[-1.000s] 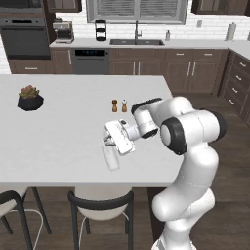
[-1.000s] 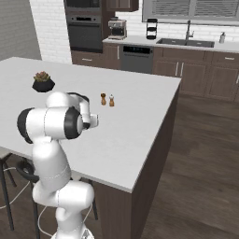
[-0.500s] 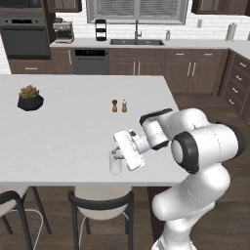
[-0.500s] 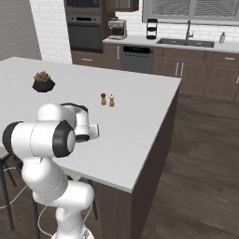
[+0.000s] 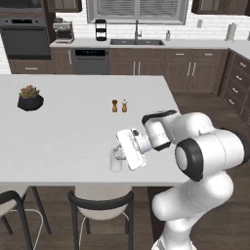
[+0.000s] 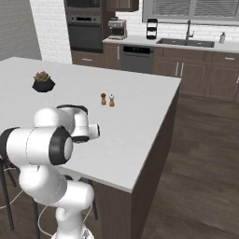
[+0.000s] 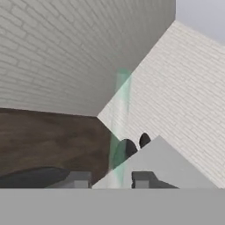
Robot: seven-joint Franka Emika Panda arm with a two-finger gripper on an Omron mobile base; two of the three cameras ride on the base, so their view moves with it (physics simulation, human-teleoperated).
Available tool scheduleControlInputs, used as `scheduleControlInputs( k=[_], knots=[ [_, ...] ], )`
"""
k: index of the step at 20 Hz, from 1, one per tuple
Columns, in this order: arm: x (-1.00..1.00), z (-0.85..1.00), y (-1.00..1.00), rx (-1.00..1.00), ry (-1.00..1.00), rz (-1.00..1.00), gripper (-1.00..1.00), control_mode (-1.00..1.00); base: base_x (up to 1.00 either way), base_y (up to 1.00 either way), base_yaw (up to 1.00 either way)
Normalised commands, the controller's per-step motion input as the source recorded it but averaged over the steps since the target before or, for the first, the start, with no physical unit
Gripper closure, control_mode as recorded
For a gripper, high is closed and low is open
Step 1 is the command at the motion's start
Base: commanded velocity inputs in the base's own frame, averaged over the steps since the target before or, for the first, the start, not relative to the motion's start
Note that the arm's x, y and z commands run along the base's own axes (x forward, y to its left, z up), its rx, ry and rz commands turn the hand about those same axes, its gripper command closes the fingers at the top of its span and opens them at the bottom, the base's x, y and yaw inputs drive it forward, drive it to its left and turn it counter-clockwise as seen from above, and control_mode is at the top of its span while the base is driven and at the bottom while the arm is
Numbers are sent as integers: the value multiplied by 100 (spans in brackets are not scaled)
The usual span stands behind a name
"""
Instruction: Take a straw from the drawer in front and place it inside the glass cup on the dining counter.
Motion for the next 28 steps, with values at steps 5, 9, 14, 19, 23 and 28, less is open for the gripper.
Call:
scheduleControlInputs(
  k=[5,9,14,19,23,28],
  knots=[
    [19,2,-46,7,-10,0,-100,-100,0,0,0],
    [11,24,-7,1,-11,0,-100,-100,0,0,0],
    [9,76,0,0,-7,0,-100,-100,0,0,0],
    [-33,88,-4,-29,-13,0,-100,-100,0,0,0],
    [-100,1,6,-93,-56,0,-100,-100,0,0,0],
    [-100,-23,21,-100,-58,0,-100,-100,0,0,0]
  ],
)
